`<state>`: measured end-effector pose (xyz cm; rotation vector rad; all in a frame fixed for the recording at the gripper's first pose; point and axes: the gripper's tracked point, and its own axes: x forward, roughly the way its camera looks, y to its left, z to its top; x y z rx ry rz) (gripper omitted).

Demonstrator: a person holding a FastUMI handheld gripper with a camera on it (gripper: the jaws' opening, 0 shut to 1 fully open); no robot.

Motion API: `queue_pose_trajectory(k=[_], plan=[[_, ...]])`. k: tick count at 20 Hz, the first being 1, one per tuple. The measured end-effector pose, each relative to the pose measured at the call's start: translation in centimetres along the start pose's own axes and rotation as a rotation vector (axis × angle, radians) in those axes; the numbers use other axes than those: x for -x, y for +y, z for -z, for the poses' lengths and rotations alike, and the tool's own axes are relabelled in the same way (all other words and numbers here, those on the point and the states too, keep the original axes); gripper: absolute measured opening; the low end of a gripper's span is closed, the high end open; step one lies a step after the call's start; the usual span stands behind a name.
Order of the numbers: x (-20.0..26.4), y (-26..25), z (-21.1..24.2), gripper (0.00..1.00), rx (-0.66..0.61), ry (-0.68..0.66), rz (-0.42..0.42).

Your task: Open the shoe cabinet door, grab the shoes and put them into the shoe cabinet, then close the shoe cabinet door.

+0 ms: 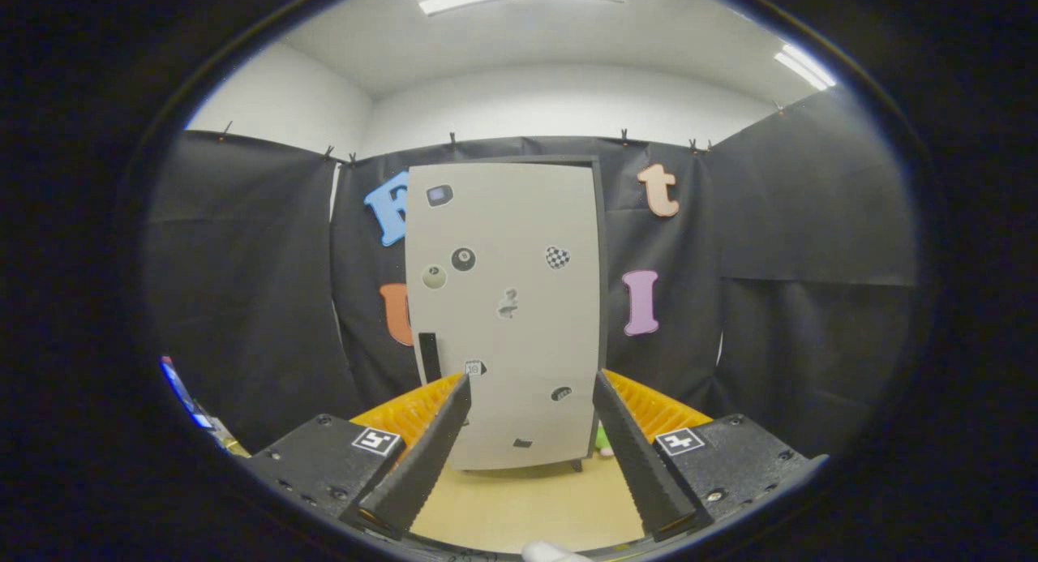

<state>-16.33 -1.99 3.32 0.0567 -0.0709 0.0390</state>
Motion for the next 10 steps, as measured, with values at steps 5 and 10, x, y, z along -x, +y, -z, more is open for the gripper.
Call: queue_pose_trajectory(k=[5, 10], plan=[[-0.2, -0.32, 0.17, 0.99, -0.009, 0.008, 0.001], [-0.22, -0.92, 0.6, 0.99, -0.012, 0.014, 0.007]])
